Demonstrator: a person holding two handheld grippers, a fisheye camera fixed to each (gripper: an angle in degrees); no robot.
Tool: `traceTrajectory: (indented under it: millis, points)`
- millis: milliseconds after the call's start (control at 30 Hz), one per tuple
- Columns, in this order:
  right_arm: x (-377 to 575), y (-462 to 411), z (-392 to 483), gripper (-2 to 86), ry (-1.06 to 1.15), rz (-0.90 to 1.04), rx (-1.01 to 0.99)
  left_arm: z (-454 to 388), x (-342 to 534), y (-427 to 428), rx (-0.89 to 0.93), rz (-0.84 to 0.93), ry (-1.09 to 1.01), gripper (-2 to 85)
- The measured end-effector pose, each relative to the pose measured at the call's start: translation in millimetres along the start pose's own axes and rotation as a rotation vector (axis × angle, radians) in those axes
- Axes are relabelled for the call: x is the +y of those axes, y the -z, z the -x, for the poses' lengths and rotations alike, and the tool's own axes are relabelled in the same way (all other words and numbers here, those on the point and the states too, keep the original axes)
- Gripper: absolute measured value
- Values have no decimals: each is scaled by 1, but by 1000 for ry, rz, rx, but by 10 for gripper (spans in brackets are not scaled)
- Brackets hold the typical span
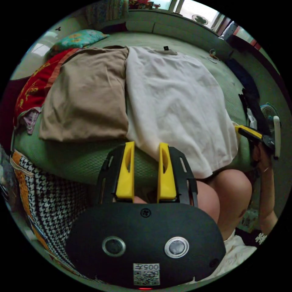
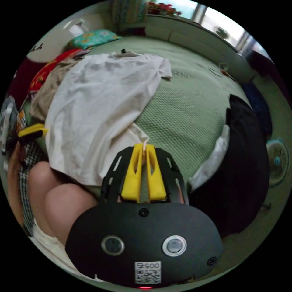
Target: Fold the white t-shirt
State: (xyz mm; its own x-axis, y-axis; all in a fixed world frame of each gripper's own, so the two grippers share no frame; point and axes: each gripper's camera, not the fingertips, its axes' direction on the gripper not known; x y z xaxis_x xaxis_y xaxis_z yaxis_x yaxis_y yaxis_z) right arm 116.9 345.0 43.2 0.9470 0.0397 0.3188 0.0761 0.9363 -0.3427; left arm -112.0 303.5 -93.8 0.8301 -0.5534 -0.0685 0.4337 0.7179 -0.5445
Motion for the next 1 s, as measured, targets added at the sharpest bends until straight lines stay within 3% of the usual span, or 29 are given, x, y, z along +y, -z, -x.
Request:
traceTrajectory:
  millis: [233,367,500,733,867,1000]
  points:
    - [112,85,-39,-15,-331,-197,-79,21,31,-5,17,-44,47,109]
    - [166,72,-54,-15,-480,-203,-111,34,41,-17,-1,-39,74,111]
    - [184,34,-48,-11,-457,-114,-73,50,51,-34,11,-40,93,111]
    - [241,45,-35,-10,-428,-193,-121,60,62,-55,-21,-89,96,100]
    - [260,50,-37,-10,-444,-221,-145,51,66,-56,-34,-115,41,27]
    - [270,49,-35,-9,-457,-227,-176,44,64,-35,16,-114,-29,10]
